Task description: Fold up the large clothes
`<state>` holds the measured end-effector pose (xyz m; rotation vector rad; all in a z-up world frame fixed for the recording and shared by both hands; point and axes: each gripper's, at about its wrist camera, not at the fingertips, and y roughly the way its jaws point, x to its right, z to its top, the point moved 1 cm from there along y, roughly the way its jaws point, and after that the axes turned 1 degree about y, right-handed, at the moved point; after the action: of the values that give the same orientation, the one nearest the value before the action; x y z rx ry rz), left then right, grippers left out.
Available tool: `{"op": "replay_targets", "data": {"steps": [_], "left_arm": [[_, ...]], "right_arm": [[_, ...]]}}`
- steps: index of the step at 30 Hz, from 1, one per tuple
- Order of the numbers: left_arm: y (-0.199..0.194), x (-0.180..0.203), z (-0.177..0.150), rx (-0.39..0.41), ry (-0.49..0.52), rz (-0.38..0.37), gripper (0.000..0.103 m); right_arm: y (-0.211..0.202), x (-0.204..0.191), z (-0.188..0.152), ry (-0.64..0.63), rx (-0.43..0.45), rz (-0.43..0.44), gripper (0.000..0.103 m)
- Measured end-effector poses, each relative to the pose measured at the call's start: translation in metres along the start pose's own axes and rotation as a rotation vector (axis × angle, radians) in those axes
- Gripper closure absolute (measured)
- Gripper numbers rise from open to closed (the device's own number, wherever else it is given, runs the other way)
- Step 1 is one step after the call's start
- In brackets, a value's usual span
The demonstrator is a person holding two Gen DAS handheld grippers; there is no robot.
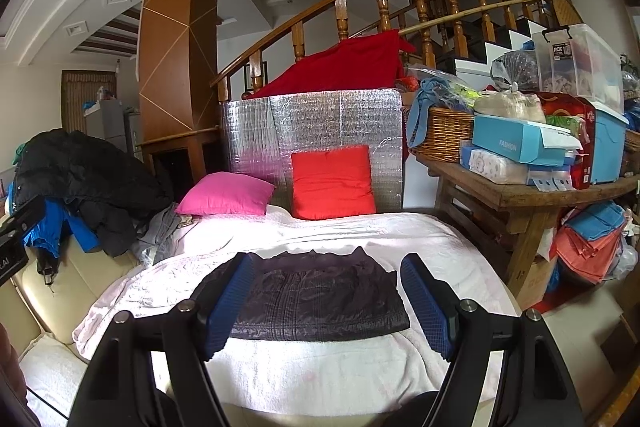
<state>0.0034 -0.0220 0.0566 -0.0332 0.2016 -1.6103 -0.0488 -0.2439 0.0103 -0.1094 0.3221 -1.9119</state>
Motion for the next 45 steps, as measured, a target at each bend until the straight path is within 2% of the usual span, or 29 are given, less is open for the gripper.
{"op": "replay_targets", "data": {"steps": [30,45], "left_arm": [[0.008,-0.009,-0.009,-0.020,-0.026,-0.003,0.000],[0.032,-0.011,-0.018,-0.052,-0.018,0.016,0.000]], "right_arm": [[0.007,-0.008,-0.002,-0.038,-0.017,-0.004,0.024],[0.042,-0.018,-0.008,-0.055,-0.068,-0.010,0.024]]}}
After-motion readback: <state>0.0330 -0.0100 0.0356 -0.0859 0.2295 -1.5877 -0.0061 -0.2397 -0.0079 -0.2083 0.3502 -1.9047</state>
